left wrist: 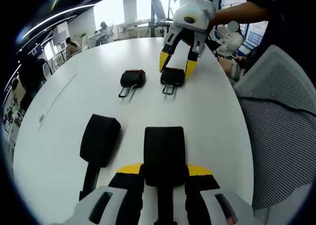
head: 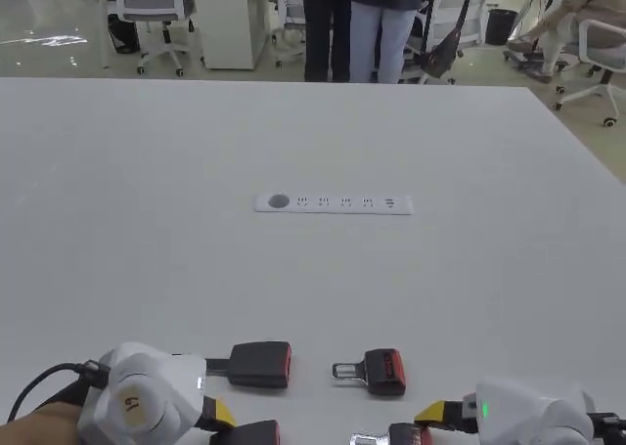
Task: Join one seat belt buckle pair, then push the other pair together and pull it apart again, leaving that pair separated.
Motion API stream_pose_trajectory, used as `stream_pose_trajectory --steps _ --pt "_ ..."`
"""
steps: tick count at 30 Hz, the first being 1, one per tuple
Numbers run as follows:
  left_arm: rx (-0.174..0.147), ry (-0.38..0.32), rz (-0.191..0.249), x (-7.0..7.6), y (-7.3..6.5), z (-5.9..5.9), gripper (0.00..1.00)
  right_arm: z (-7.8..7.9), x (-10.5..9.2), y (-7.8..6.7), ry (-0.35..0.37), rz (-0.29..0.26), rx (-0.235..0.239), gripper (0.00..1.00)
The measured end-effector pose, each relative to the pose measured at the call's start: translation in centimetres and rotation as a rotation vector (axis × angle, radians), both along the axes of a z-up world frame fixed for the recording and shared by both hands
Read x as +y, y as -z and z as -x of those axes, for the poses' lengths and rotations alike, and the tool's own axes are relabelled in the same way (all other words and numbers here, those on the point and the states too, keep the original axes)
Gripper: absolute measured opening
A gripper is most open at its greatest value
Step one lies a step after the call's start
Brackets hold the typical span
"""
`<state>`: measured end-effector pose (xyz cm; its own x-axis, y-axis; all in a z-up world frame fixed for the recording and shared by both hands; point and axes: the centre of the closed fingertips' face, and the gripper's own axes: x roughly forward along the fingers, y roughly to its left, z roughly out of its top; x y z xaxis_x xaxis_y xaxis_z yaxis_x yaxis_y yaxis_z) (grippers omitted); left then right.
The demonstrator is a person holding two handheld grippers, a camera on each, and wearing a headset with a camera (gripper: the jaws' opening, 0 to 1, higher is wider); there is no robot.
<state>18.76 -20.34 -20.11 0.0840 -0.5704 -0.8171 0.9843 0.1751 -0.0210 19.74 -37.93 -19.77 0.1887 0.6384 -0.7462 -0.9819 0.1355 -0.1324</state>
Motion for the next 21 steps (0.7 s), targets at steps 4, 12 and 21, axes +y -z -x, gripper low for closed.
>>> stream_pose_trajectory --steps 4,12,21 --pt "-0.008 0.033 -0.004 0.0 0.1 0.0 0.33 0.3 0.2 0.1 -0.031 0.003 0.003 0.31" --pt "-0.020 0.086 -0.023 0.1 0.3 0.0 0.33 0.5 0.6 0.2 -0.061 0.009 0.009 0.31" --pt "-0.023 0.138 -0.042 0.1 0.5 0.0 0.33 0.8 1.5 0.3 -0.071 0.003 0.022 0.31"
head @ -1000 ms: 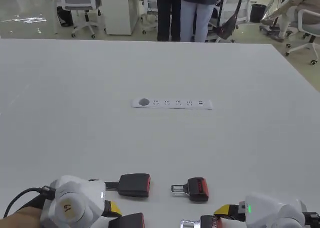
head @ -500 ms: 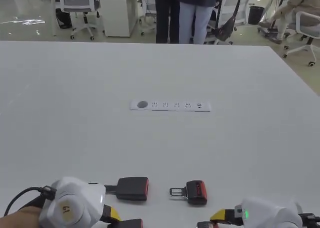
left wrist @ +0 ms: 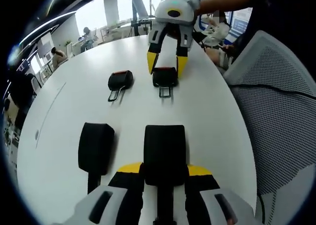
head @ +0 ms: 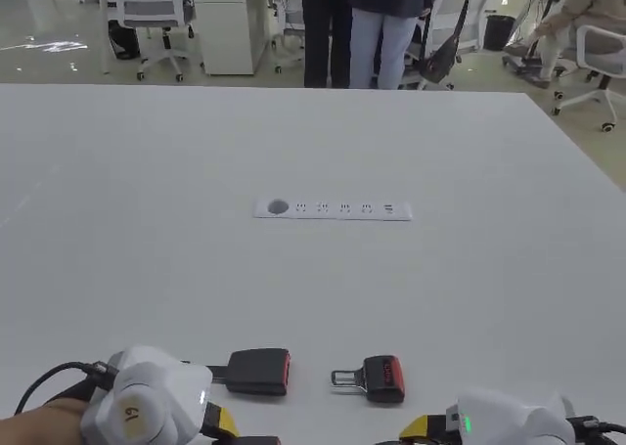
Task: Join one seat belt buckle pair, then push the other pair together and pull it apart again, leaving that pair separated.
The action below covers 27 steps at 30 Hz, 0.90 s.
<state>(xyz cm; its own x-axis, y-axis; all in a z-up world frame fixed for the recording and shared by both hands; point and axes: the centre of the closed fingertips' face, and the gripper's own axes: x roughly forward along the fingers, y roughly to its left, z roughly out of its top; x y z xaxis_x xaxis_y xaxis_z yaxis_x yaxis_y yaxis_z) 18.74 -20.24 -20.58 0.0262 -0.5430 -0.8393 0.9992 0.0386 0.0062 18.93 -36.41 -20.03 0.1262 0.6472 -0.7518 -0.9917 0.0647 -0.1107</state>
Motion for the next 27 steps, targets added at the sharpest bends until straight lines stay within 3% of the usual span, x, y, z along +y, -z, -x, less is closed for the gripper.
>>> stream_pose_trajectory --steps 27 --pt "0.000 0.012 -0.017 0.1 0.6 -0.1 0.33 0.4 4.2 -0.3 0.010 -0.011 0.019 0.31"
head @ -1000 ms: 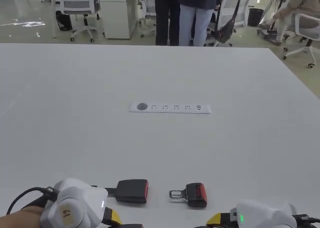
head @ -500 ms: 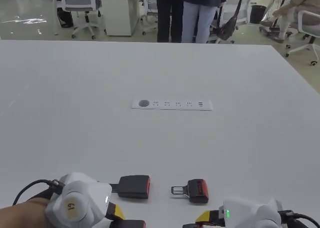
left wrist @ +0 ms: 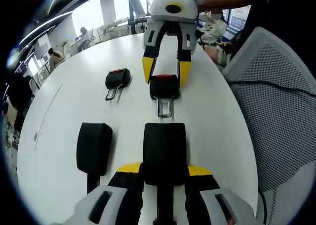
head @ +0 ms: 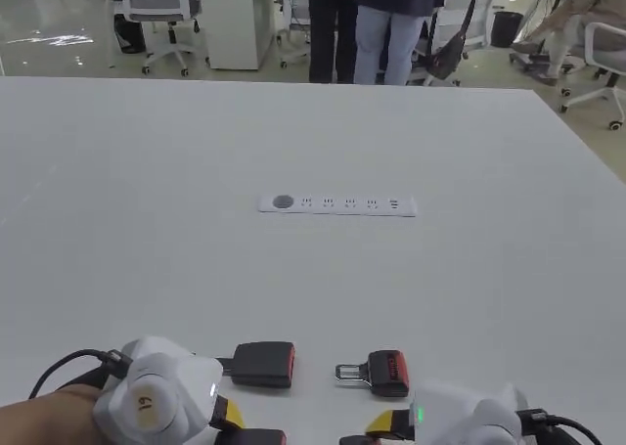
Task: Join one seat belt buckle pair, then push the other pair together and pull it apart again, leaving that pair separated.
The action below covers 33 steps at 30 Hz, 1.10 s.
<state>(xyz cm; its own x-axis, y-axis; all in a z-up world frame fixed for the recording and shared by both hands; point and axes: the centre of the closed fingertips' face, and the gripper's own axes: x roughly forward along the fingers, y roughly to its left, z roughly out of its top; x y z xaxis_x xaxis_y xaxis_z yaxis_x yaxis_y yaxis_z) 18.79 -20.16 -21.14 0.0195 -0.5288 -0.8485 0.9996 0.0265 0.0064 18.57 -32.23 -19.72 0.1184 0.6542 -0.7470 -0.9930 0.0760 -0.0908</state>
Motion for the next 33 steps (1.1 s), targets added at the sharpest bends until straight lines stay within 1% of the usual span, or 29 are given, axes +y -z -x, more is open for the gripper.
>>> stream_pose_trajectory --steps 20,24,33 --pt "0.007 -0.007 0.001 -0.1 -0.1 0.0 0.33 -0.3 2.0 0.4 -0.001 -0.006 0.013 0.31" --pt "0.007 -0.008 0.001 -0.1 -0.2 0.1 0.33 -0.1 2.4 0.4 -0.010 -0.007 0.010 0.31" --pt "0.012 -0.010 0.001 -0.3 -0.3 0.1 0.33 0.0 3.1 0.3 -0.012 -0.019 0.011 0.31"
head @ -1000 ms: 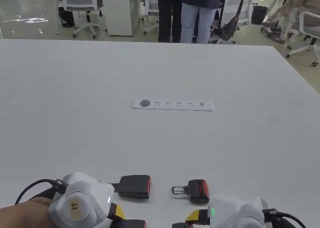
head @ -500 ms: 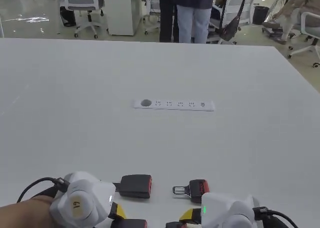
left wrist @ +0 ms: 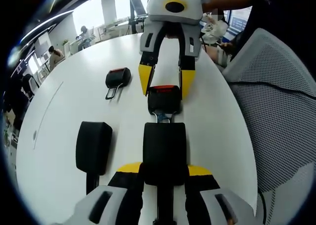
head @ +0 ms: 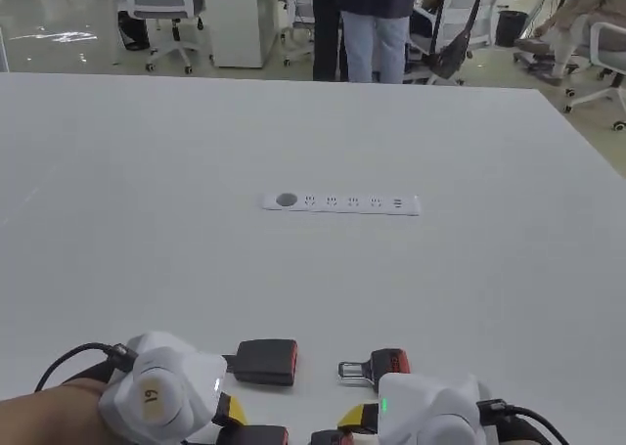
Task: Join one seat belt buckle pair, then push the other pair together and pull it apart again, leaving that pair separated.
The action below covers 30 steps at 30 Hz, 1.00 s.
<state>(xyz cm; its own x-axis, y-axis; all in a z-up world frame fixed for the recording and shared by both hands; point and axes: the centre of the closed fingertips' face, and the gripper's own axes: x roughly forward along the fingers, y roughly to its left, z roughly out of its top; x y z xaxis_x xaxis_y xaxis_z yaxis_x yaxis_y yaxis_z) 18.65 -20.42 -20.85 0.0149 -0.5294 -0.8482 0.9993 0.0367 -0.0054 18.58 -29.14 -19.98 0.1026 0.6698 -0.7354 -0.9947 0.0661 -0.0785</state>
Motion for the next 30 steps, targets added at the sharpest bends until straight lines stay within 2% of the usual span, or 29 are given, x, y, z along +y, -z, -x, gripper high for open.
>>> stream_pose_trajectory --steps 30 --pt "-0.008 0.000 -0.002 0.37 0.27 -0.17 0.32 0.02 0.10 0.11 0.004 0.004 0.001 0.29"
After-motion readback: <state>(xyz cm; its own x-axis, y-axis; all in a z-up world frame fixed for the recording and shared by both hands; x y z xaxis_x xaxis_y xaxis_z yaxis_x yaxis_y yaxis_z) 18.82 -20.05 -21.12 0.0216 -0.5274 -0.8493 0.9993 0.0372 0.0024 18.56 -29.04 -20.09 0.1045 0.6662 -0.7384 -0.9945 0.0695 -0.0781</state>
